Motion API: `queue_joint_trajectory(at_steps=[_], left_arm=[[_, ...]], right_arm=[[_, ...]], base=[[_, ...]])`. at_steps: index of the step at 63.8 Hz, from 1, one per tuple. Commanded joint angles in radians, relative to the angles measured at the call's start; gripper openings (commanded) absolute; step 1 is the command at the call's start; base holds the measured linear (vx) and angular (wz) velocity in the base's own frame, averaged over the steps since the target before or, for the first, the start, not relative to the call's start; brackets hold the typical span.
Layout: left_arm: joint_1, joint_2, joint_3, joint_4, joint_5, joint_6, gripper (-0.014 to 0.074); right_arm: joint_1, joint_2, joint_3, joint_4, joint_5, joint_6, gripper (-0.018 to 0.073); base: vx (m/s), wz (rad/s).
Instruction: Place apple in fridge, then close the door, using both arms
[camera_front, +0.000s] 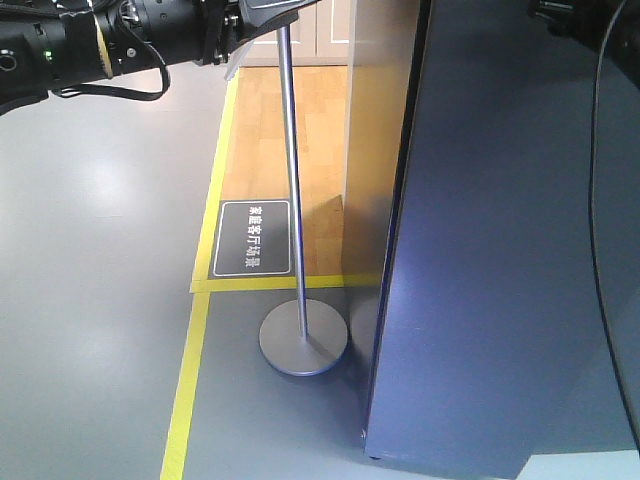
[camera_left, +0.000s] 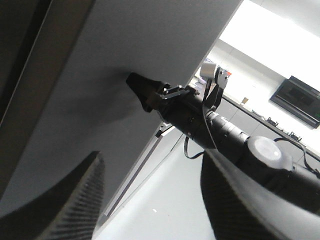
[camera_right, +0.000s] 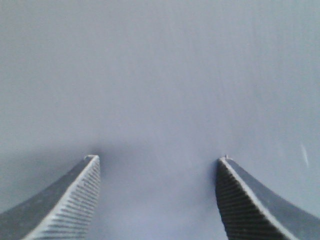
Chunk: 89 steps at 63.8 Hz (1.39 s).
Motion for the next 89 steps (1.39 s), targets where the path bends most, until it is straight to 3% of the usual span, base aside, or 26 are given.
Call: queue_joint_trajectory(at_steps=[1, 12, 28, 51, 63, 72, 85, 89], left_arm=[[-0.002, -0.038, -0.030, -0.055, 0.014, -0.007, 0.0417], [-0.002, -0.039, -0.030, -0.055, 0.016, -0.007, 0.0417], [-0.002, -0.039, -0.030, -0.055, 0.043, -0.007, 0.0417], [-0.002, -0.039, -0.030, -0.055, 0.050, -0.007, 0.0417], [-0.002, -0.039, -0.030, -0.055, 0.050, -0.007, 0.0400], [-0.002, -0.039, -0.030, -0.055, 0.025, -0.007, 0.0359], [-0.002, -0.039, -0.030, -0.055, -0.100, -0.007, 0.0230], [-0.002, -0.039, -0.030, -0.055, -0.159, -0.007, 0.0180]], right_arm=[[-0.027, 0.017, -0.088, -0.068, 0.040, -0.087, 0.0474], [-0.098, 0.021, -0.109, 0.029, 0.122, -0.089, 0.0474], [-0.194, 0.020, -0.109, 0.040, 0.291, -0.091, 0.0474], [-0.202, -0.079, -0.109, 0.031, 0.438, -0.088, 0.0450], [-0.202, -0.199, -0.109, 0.031, 0.663, -0.087, 0.0356], [-0.202, -0.287, -0.109, 0.032, 0.869, -0.067, 0.0223], [-0.202, -0.387, -0.109, 0.031, 1.148, -0.064, -0.0011], [-0.202, -0.410, -0.108, 0.031, 1.209, -0.064, -0.0013]], base=[[0.00, 0.00], [0.00, 0.00], [0.00, 0.00], [0.00, 0.00], [0.00, 0.00], [0.00, 0.00], [0.00, 0.00], [0.00, 0.00]])
